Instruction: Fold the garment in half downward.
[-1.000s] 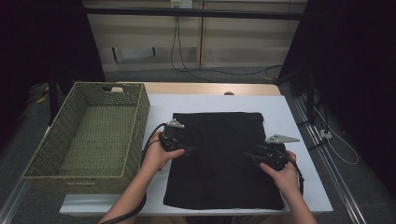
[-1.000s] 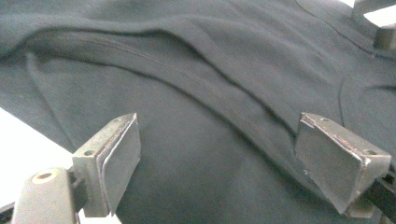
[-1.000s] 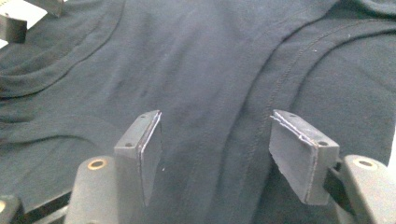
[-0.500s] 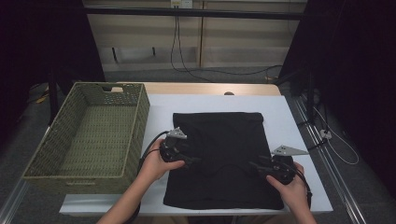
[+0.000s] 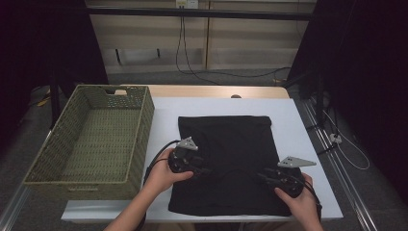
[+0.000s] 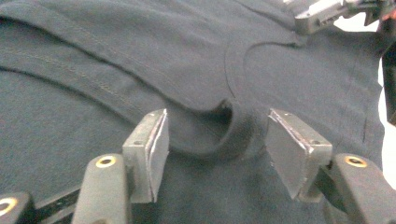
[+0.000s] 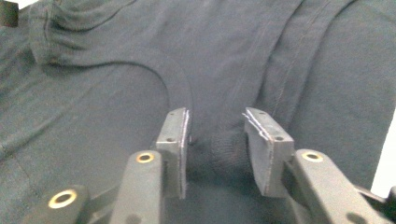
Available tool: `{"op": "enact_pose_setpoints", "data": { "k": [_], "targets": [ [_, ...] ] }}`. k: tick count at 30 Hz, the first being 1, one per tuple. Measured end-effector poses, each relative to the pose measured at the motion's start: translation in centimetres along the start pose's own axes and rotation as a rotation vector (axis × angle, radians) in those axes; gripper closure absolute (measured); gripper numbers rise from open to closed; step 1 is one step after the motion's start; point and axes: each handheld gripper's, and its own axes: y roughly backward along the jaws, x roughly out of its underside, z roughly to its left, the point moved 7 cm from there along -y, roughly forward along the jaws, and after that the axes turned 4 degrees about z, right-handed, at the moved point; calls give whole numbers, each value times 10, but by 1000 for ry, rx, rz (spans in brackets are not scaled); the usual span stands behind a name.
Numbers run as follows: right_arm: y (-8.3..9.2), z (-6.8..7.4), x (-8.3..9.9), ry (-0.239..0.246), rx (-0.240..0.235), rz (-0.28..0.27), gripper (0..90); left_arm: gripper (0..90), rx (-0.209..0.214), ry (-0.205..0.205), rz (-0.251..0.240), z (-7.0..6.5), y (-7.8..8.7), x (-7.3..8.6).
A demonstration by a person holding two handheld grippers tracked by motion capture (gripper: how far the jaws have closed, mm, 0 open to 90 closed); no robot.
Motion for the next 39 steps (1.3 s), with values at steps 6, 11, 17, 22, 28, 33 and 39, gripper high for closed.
{"op": "enact_pose_setpoints", "data": {
  "k": [6, 11, 17, 22, 28, 33, 39],
  "targets": [
    [-5, 3, 2, 17, -6, 31, 748, 470, 42, -38, -5, -5, -2, -2],
    [-6, 4, 1, 15, -12, 38, 770, 596, 61, -60, 11, -8, -8, -2],
    [-6, 4, 2, 5, -13, 29, 771, 742, 75, -43, 104, -7, -13, 6],
    [-6, 3, 2, -4, -24, 22, 772, 831, 71, -26, 128, -9, -13, 9],
    [-1, 4, 1, -5, -41, 24, 799, 881, 83, -8, 119, -13, -3, 5],
    [10, 3, -4, -14, -63, -9, 806, 886, 115, 0, 101, -19, 3, 0],
    [22, 6, -10, -20, -96, -51, 812, 886, 117, -4, 84, -21, 9, -3]
  ]
}}
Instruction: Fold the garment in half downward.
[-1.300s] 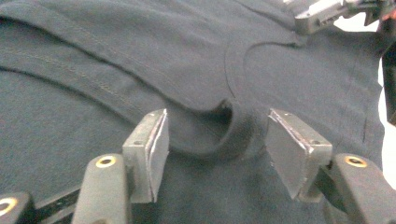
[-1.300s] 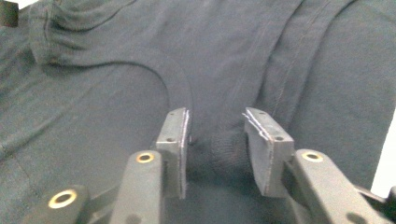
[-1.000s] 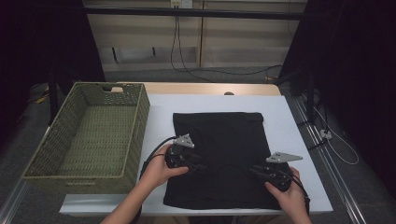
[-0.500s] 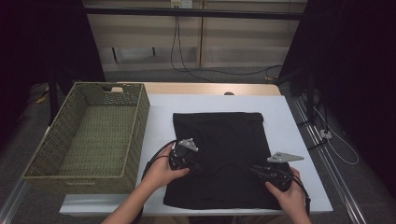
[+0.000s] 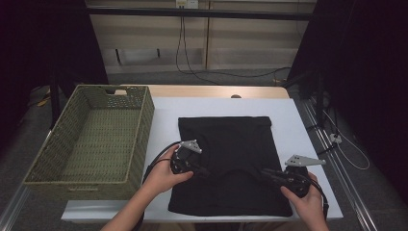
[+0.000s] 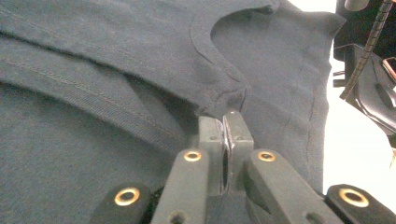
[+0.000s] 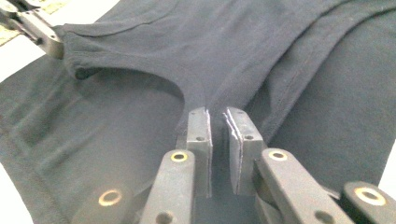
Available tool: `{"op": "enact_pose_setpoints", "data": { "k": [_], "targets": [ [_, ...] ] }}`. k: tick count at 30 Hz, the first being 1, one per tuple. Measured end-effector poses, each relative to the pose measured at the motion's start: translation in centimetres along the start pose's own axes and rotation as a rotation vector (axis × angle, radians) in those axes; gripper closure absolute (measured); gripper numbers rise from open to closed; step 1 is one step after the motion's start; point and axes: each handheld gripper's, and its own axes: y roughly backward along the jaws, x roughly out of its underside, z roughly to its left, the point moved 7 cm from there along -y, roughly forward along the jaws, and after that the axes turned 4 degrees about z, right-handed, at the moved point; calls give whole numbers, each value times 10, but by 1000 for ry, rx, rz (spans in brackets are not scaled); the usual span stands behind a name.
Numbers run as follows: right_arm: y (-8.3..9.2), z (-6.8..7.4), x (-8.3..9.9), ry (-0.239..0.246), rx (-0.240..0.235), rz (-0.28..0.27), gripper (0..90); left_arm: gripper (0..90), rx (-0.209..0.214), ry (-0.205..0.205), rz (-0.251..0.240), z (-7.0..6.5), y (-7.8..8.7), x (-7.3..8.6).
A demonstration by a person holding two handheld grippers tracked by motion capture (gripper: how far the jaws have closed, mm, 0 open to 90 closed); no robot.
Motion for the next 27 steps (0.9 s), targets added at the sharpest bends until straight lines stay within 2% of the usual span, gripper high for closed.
{"op": "enact_pose_setpoints", "data": {
  "k": [3, 9, 14, 21, 23, 27],
  "targets": [
    [1, 3, 1, 10, -9, 7, 813, 886, -4, -13, -3, 0, 4, 3],
    [9, 8, 8, 20, -17, 7, 813, 885, 7, -1, -24, -4, 12, 10],
    [14, 9, 10, 11, -25, 0, 813, 886, 24, -16, -9, -10, 13, 15],
    [19, 13, 14, 24, -31, 2, 813, 886, 33, -36, -5, -18, 14, 15],
    [20, 13, 13, 25, -33, -1, 813, 886, 37, -29, -15, -19, 15, 15],
    [21, 12, 12, 17, -25, -19, 813, 884, 25, -11, -26, -11, 16, 16]
  ]
}}
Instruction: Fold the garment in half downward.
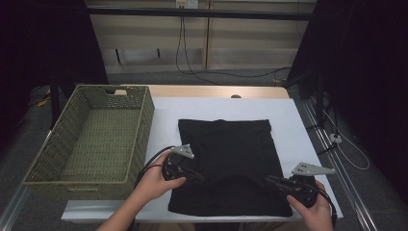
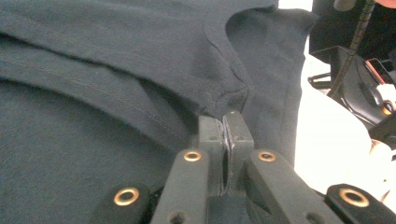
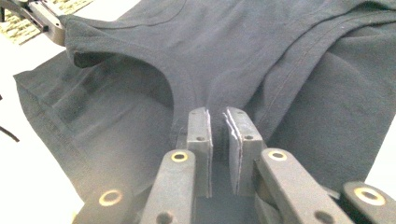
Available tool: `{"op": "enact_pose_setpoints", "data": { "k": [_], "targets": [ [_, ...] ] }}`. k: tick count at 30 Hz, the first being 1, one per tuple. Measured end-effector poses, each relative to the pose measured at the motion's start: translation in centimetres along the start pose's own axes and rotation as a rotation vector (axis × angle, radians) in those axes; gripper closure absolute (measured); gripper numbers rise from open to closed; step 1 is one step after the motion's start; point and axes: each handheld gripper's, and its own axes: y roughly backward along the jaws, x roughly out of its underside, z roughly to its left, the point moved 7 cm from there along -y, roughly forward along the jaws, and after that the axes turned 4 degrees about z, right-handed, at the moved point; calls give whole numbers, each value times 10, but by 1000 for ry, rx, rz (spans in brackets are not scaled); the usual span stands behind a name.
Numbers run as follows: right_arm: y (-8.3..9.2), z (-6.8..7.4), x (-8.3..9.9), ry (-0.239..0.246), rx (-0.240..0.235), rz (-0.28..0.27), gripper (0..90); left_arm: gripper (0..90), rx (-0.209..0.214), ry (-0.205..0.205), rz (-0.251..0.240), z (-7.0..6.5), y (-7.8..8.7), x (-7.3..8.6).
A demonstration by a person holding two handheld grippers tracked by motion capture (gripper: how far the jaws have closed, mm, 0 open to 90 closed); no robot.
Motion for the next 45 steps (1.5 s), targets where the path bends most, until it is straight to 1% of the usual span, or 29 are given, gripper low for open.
{"op": "enact_pose_setpoints", "data": {
  "k": [3, 5, 8, 11, 12, 13, 14, 15, 16, 17, 19, 20, 24, 26, 29, 30, 32, 34, 36, 39, 42, 44, 45],
  "targets": [
    [-3, 0, 0, 0, 0, 9, 813, 884, -2, 9, 6, 2, -3, 1],
    [-4, 0, 0, 2, -2, 13, 813, 884, -2, 2, 8, 1, -3, 0],
    [-2, 2, -3, 15, 3, 1, 813, 884, 3, -3, 1, -2, -1, -3],
    [0, 2, -3, 13, 3, -2, 813, 883, 3, -7, -9, -3, 2, -5],
    [3, 1, -5, 16, 5, -15, 813, 884, 1, -10, -16, -3, 5, -7],
    [3, 1, -5, 16, 5, -15, 813, 884, -5, -15, -24, -2, 8, -9],
    [7, 0, -10, 8, 11, -38, 813, 884, -8, -3, -53, -1, 15, -14],
    [7, 0, -10, 8, 11, -38, 813, 884, -8, -3, -53, -1, 15, -14],
    [10, 0, -15, 15, 14, -53, 813, 884, -9, 2, -67, 1, 20, -18],
    [12, 1, -17, 19, 11, -55, 813, 884, -9, 2, -67, 1, 20, -18],
    [12, 3, -18, 28, 9, -55, 813, 885, -3, -4, -67, -1, 23, -19],
    [14, 6, -21, 41, 8, -59, 813, 884, -1, -8, -60, -4, 23, -19],
    [18, 10, -24, 51, -1, -69, 813, 884, 2, -12, -56, -7, 26, -20],
    [22, 12, -26, 55, -2, -81, 813, 885, 14, -14, -66, -11, 29, -21],
    [29, 14, -27, 64, 0, -107, 813, 885, 8, -30, -73, -16, 34, -23],
    [31, 16, -27, 64, -5, -109, 813, 885, 8, -30, -73, -16, 34, -23],
    [34, 18, -24, 65, -17, -102, 813, 885, 16, -37, -72, -19, 37, -23],
    [34, 20, -20, 66, -20, -88, 813, 885, 28, -38, -51, -24, 33, -19],
    [33, 21, -14, 70, -22, -64, 813, 885, 33, -39, -20, -26, 27, -12],
    [32, 22, -7, 68, -26, -48, 812, 885, 45, -38, 12, -27, 20, -4],
    [31, 23, 1, 66, -37, -27, 813, 885, 59, -31, 22, -28, 17, 1],
    [28, 24, 7, 71, -38, -4, 812, 885, 61, -30, 31, -27, 16, 4],
    [27, 25, 12, 73, -39, 12, 812, 885, 70, -22, 36, -27, 13, 7]
  ]
}}
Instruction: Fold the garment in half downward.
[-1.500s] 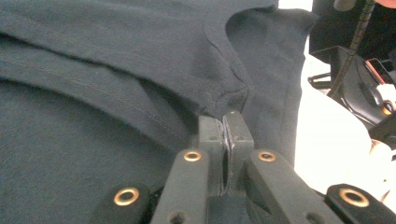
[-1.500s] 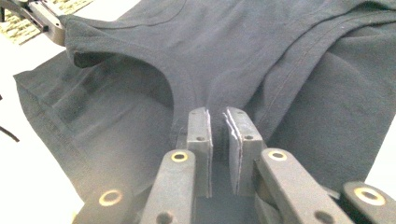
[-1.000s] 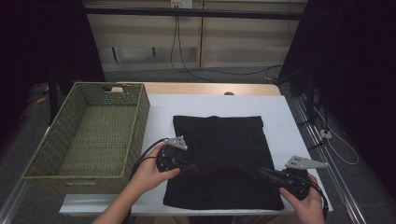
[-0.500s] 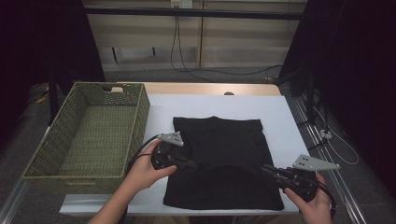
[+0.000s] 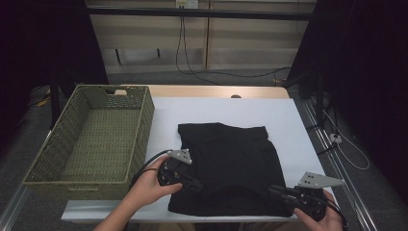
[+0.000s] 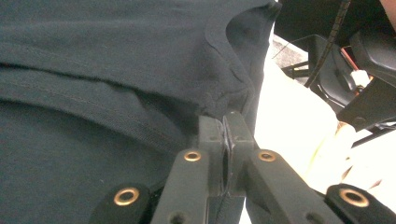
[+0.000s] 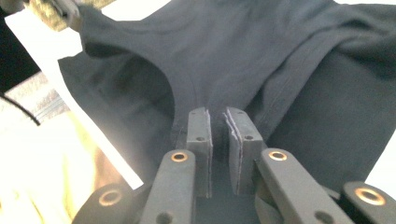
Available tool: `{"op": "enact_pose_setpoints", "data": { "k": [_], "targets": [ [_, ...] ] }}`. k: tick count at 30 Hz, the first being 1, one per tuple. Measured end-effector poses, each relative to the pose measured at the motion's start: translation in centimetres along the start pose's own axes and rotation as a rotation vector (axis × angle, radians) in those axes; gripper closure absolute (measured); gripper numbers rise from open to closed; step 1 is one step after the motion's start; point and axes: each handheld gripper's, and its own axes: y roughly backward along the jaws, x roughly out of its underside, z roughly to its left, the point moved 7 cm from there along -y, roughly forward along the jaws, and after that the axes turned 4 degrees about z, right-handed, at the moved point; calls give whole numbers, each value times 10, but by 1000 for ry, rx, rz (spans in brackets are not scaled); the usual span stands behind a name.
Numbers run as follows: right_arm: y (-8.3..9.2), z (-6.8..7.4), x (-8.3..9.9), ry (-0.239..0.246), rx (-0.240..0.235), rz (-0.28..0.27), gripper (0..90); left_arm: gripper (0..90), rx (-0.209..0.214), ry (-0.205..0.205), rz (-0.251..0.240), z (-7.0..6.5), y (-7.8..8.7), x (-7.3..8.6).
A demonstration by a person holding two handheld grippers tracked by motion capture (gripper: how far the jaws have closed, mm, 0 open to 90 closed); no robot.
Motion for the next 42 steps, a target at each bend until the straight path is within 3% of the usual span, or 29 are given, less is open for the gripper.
{"op": "enact_pose_setpoints", "data": {
  "k": [6, 9, 15, 17, 19, 20, 21, 22, 23, 24, 26, 29, 30, 32, 36, 42],
  "targets": [
    [-3, 5, 12, 8, -10, 40, 812, 885, 9, -3, 5, -3, -3, 2],
    [2, 8, 13, 13, -15, 27, 812, 885, 22, -2, -5, -9, -2, 3],
    [6, 14, 21, 8, -43, 26, 802, 868, 46, 7, 30, -15, -12, 16],
    [2, 13, 23, 2, -47, 29, 738, 791, 41, 12, 59, -11, -16, 22],
    [-2, 11, 19, -4, -35, 16, 628, 566, 41, 27, 39, -5, -17, 22],
    [-2, 11, 19, -4, -35, 16, 628, 489, 41, 27, 39, -5, -17, 22],
    [-6, 10, 10, -2, -25, 3, 546, 429, -27, -30, 6, 4, -12, 15],
    [-6, 10, 10, -2, -25, 3, 546, 363, -27, -30, 6, 4, -12, 15],
    [-12, 8, -2, -3, -19, -15, 493, 293, -63, -34, -17, 11, -6, 8],
    [-12, 8, -2, -3, -19, -15, 493, 268, -63, -34, -17, 11, -6, 8],
    [-27, 7, -19, 4, -12, -29, 452, 213, -101, -22, -36, 22, -1, -2],
    [-45, 8, -33, 12, -16, -31, 412, 182, -121, -3, -35, 30, 0, -6],
    [-53, 10, -39, 21, -21, -25, 405, 179, -149, 25, -29, 39, -1, -9],
    [-65, 13, -45, 44, -25, -11, 390, 165, -173, 45, -31, 48, -1, -11],
    [-90, 18, -55, 62, -46, 11, 368, 161, -197, 77, -43, 58, 0, -17],
    [-113, 23, -63, 95, -62, 37, 345, 162, -250, 122, -50, 79, 7, -25]
  ]
}}
